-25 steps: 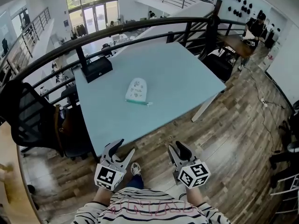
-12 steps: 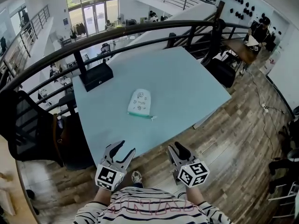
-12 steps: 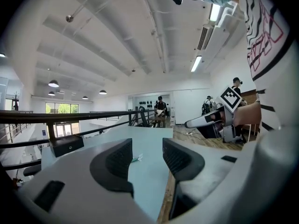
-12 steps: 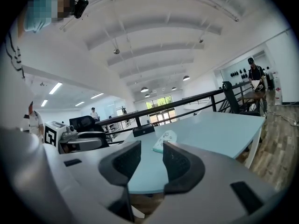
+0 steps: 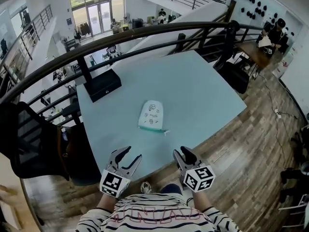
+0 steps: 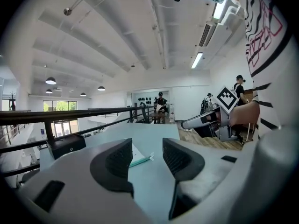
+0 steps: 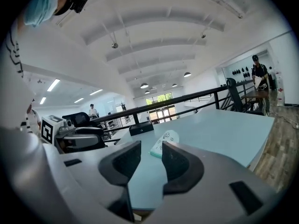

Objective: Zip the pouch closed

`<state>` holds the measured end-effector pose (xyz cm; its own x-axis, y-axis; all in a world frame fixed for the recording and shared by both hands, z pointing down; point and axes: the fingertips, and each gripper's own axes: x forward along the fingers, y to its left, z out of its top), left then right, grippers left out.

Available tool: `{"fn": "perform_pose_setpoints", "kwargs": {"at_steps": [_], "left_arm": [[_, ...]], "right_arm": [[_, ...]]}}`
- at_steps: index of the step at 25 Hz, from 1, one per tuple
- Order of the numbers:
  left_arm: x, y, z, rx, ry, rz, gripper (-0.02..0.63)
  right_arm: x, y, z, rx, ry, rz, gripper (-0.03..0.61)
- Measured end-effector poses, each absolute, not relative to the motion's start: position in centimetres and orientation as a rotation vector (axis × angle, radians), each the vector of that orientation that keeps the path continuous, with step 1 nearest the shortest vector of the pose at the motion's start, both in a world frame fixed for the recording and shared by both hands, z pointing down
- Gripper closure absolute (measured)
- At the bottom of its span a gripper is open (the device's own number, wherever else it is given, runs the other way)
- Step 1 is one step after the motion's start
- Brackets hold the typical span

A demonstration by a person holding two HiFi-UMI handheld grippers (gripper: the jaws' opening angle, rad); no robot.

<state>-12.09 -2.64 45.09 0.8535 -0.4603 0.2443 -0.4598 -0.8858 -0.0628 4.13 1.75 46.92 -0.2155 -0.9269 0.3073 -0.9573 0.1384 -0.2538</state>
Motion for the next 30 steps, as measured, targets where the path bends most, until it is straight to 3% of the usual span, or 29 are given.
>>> {"fn": "perform_pose_setpoints", "kwargs": {"at_steps": [30], "left_arm": [[-5.6,-6.8,52.9,-2.945,1.284,-0.575,0.433]], "right_arm": [[9.5,-10.5,59.5,1.037,-2.309,0.350,0.433]]}}
